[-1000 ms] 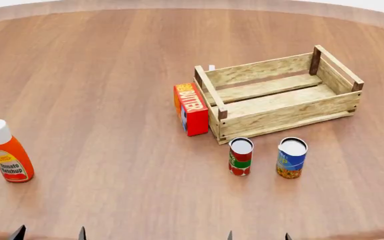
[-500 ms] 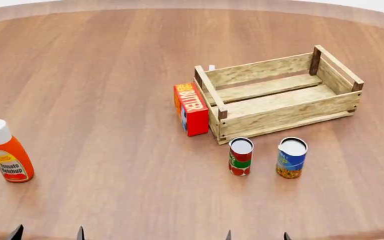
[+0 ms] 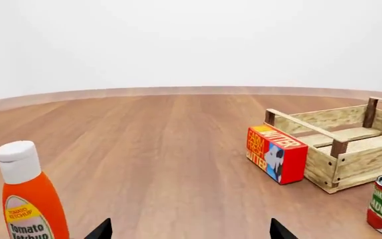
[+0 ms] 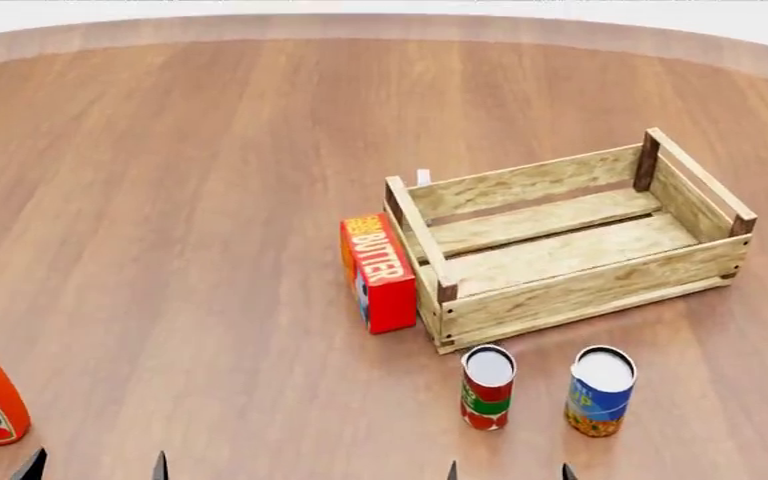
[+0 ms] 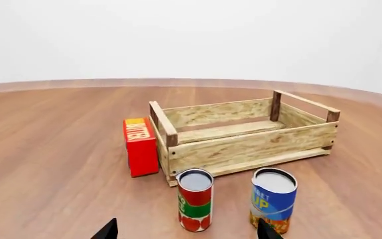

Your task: Pick up the tomato sauce, and put it in the wooden tray.

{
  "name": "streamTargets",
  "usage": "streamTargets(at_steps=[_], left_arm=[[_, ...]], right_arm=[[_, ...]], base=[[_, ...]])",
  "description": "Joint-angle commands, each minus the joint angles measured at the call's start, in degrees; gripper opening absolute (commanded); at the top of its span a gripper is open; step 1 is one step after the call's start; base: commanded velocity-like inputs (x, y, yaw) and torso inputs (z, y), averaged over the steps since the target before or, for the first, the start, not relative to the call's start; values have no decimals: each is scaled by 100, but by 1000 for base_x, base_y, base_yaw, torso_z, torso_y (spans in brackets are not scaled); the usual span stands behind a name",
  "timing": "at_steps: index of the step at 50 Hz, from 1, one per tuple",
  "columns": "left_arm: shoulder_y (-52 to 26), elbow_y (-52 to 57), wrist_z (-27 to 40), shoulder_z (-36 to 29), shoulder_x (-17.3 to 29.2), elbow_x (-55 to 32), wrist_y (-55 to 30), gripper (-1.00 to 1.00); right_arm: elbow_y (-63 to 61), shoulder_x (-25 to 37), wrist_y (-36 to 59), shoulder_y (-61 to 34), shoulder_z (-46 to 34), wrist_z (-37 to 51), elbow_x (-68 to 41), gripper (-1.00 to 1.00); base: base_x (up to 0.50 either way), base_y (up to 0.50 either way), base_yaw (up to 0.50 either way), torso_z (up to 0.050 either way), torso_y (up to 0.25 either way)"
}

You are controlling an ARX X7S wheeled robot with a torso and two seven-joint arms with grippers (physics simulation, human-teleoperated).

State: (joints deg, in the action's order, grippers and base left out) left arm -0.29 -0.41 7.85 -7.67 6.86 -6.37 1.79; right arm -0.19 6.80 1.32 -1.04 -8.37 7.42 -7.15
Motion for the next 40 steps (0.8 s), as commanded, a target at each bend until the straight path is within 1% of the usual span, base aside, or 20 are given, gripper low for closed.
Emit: streamTargets(at_steps=[1, 40], left_arm=[[-11, -1, 68, -69, 49, -39, 11, 100], [-26, 7, 244, -241, 183, -175, 44, 100]], right_arm=[[5, 56, -26, -9, -70, 60, -39, 100], [33, 187, -62, -48, -264, 235, -132, 100]], base=[[500, 0, 0, 0, 0], [500, 0, 0, 0, 0]])
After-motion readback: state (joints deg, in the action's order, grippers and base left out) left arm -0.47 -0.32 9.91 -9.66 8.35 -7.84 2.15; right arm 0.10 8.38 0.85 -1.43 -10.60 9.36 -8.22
